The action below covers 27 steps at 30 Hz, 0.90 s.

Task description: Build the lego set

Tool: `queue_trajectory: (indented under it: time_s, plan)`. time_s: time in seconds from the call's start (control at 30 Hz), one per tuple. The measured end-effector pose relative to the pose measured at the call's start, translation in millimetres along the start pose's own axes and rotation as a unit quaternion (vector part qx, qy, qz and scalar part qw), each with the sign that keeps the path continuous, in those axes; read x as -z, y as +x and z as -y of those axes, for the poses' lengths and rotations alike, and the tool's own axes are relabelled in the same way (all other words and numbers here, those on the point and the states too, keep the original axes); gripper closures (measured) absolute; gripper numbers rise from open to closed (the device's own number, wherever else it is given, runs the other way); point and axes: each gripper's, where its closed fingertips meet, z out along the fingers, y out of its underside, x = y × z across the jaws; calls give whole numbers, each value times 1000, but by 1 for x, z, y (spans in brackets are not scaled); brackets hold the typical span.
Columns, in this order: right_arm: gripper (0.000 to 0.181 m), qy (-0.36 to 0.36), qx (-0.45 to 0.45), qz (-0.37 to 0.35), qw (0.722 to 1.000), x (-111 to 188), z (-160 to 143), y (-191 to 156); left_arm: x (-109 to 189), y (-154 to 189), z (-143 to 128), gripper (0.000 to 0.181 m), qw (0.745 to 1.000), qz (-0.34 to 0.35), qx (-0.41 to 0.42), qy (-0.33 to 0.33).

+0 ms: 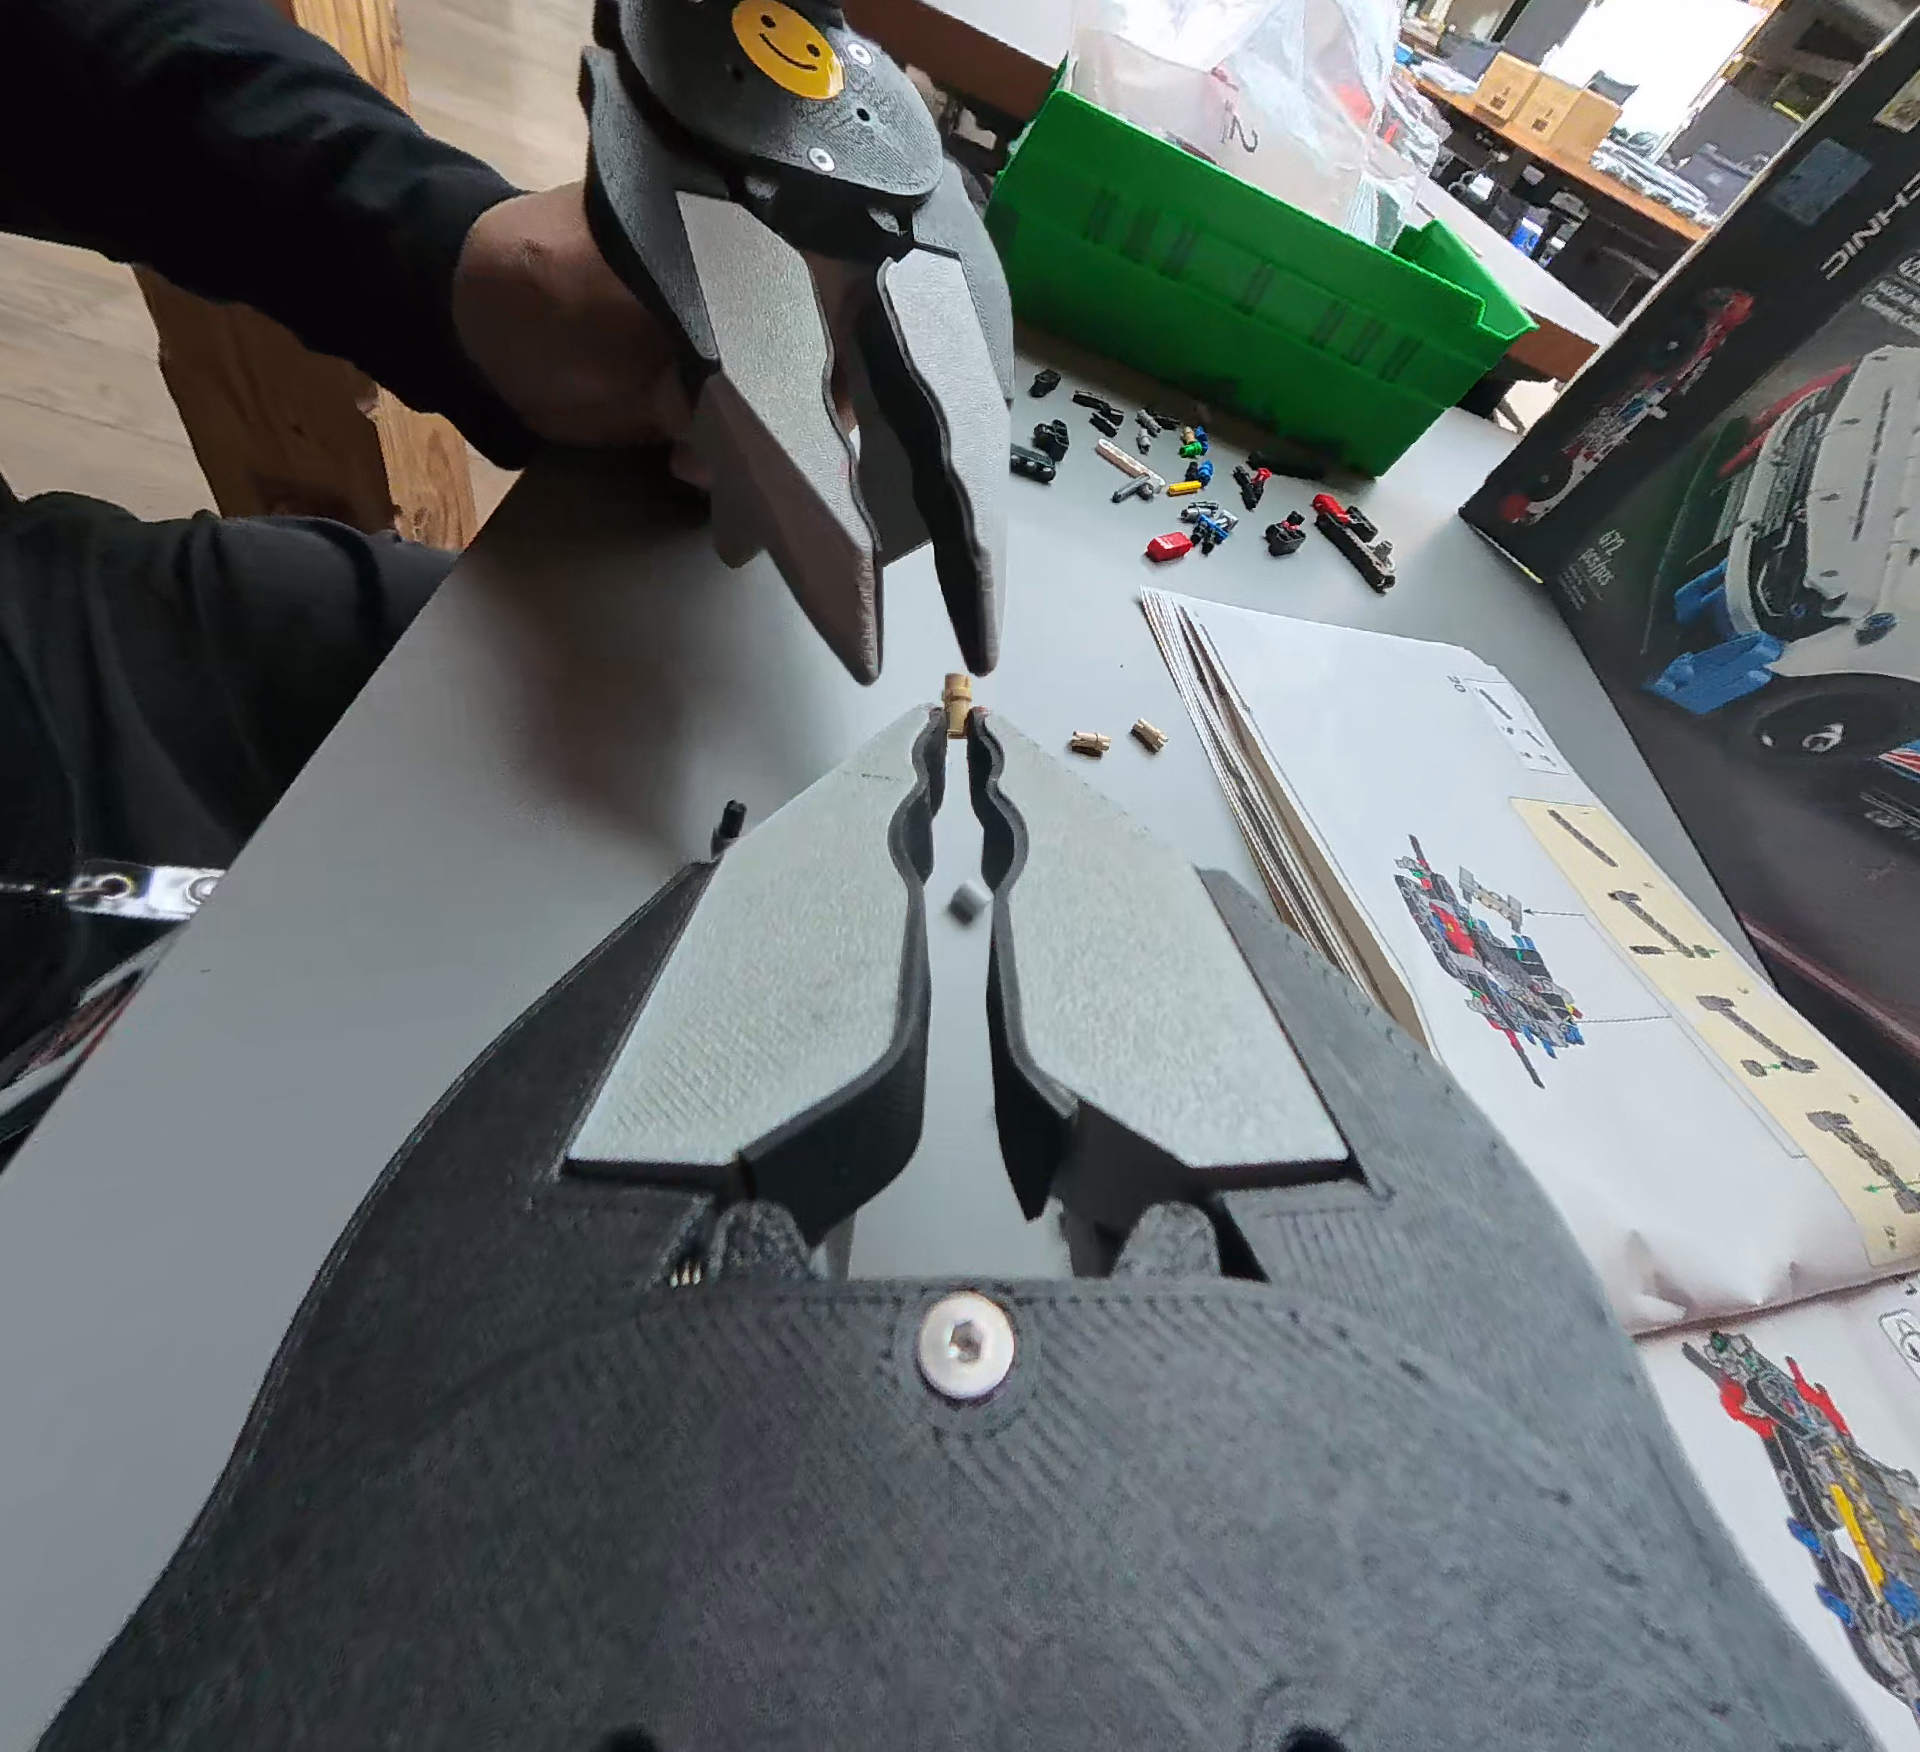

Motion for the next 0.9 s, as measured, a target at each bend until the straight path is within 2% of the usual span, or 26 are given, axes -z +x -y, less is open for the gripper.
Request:
queue_trajectory:
  time_s: [0.2,0.33,0.43,0.63,0.9]
  plan:
    - [180,18,-5,3,1000,-2,4,2,1,1,6,163,1000,-20,8,21]
    - [181,11,1,-10,1000,4,1,7,-2,-5,10,166,1000,-4,-15,27]
    - [180,15,-26,-4,1000,10,-2,9,-9,-6,8,163,1000,-17,-9,14]
    - [181,33,-48,-10,998,9,0,20,-9,-8,14,160,998,-45,14,33]
    - [181,52,-69,-15,996,14,4,25,-12,-5,12,158,999,-40,-5,22]
